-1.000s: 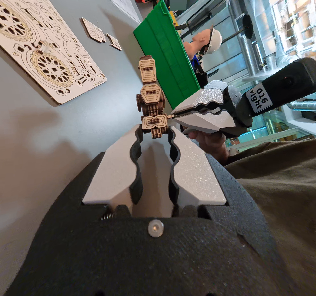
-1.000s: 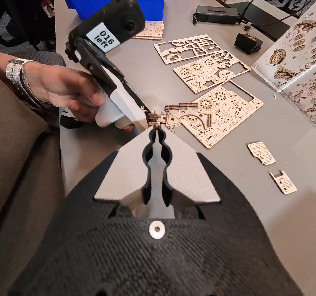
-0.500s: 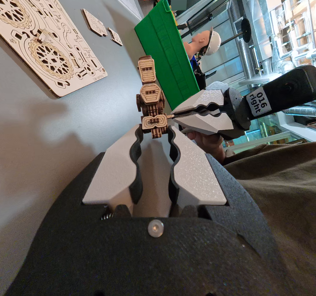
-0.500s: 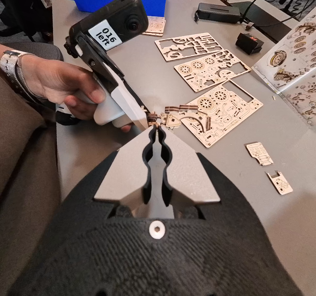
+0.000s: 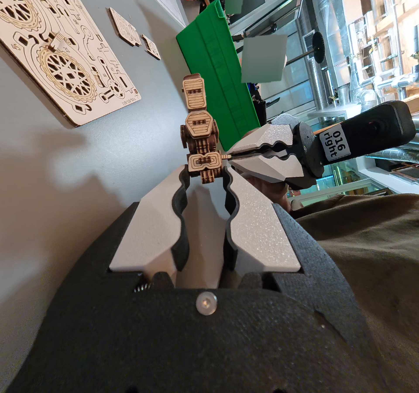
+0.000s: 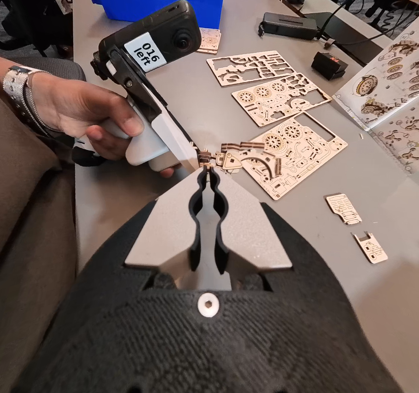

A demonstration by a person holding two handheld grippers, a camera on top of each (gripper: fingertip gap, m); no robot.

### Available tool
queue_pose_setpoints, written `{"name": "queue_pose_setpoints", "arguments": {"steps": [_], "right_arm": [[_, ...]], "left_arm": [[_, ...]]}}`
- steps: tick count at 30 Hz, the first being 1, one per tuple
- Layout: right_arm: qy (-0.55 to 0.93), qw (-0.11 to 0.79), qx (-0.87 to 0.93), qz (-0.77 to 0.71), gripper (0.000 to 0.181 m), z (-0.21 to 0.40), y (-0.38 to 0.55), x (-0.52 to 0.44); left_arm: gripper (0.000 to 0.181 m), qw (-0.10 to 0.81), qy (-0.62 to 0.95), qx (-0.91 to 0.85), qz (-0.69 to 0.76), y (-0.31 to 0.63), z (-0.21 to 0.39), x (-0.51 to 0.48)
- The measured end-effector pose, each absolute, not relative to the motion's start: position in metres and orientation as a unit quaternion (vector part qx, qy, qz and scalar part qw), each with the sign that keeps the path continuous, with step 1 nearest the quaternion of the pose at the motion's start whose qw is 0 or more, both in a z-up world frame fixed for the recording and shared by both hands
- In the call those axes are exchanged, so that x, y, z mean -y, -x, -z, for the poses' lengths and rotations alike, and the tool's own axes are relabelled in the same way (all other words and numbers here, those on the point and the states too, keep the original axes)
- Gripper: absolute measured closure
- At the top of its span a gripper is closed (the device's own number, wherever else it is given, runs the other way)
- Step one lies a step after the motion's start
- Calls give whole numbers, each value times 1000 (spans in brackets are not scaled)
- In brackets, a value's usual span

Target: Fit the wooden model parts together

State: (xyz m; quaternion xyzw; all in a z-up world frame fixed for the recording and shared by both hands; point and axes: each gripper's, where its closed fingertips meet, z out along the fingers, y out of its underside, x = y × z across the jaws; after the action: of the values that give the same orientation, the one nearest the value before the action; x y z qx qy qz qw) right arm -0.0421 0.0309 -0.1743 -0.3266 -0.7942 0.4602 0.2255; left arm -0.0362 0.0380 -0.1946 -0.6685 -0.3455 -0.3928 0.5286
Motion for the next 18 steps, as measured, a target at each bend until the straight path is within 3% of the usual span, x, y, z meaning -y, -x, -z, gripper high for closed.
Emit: {"name": "queue_pose_setpoints", "arguments": {"steps": [18], "right_arm": [[331, 243, 783, -468, 176, 167, 45, -33]], "left_arm": [[155, 539, 657, 343, 400, 38, 190, -37]]}}
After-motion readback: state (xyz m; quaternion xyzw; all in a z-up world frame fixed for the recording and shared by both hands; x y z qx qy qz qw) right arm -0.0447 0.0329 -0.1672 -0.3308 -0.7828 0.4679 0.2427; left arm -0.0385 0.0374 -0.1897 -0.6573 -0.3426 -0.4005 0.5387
